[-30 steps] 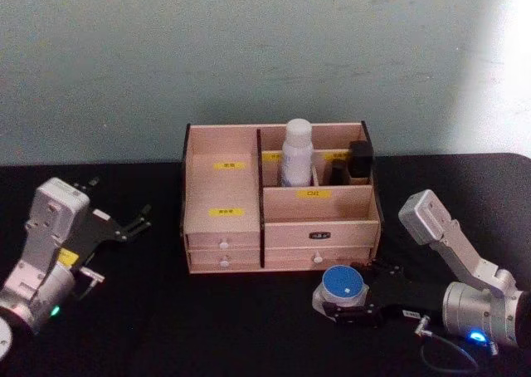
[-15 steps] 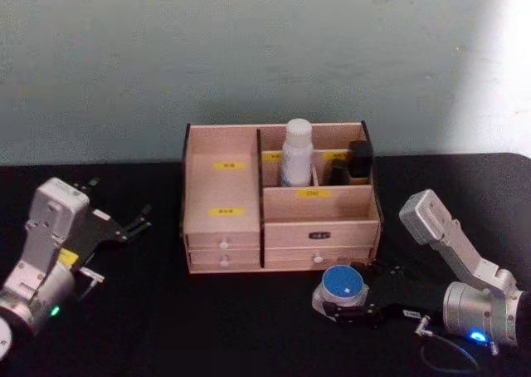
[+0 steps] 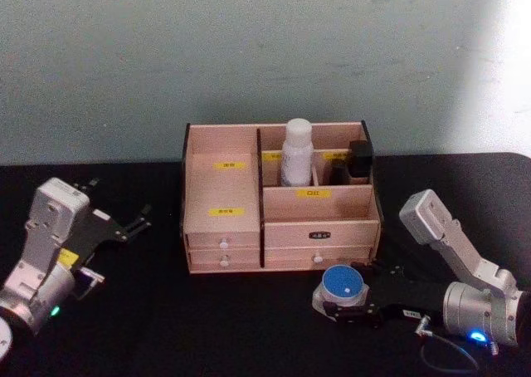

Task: Pick up the facial cleanser and watermelon frost from the table and place them into the tiered storage box.

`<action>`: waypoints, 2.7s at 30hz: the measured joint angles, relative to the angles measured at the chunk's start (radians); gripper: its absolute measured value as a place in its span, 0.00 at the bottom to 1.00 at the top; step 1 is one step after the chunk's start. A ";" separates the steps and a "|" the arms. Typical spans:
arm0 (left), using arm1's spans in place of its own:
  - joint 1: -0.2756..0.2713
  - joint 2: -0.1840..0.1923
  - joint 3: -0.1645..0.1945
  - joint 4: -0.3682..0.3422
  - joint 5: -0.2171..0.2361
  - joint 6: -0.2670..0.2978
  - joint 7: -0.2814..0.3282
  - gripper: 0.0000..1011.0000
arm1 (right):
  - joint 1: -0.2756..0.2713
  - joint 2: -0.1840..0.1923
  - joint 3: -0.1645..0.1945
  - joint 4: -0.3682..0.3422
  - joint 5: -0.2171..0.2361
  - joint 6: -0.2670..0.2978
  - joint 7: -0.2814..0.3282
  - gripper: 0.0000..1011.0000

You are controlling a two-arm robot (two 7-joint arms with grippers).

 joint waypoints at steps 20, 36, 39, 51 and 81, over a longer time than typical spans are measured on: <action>0.000 0.000 0.000 0.000 0.000 0.000 0.000 0.99 | 0.000 0.000 0.000 0.000 0.000 0.000 0.000 0.70; 0.000 0.000 0.000 0.000 0.000 0.000 0.000 0.99 | 0.000 0.000 0.000 0.000 0.000 0.000 0.000 0.70; 0.000 0.000 0.000 0.000 0.000 0.000 0.000 0.99 | 0.000 0.000 0.000 0.000 0.000 0.000 0.000 0.70; 0.000 0.000 0.000 0.000 0.000 0.000 0.000 0.99 | -0.019 0.018 0.016 -0.045 0.015 0.001 -0.004 0.70; 0.000 0.000 0.000 0.000 0.000 0.000 0.000 0.99 | 0.168 -0.037 -0.020 -0.050 0.037 0.024 0.015 0.70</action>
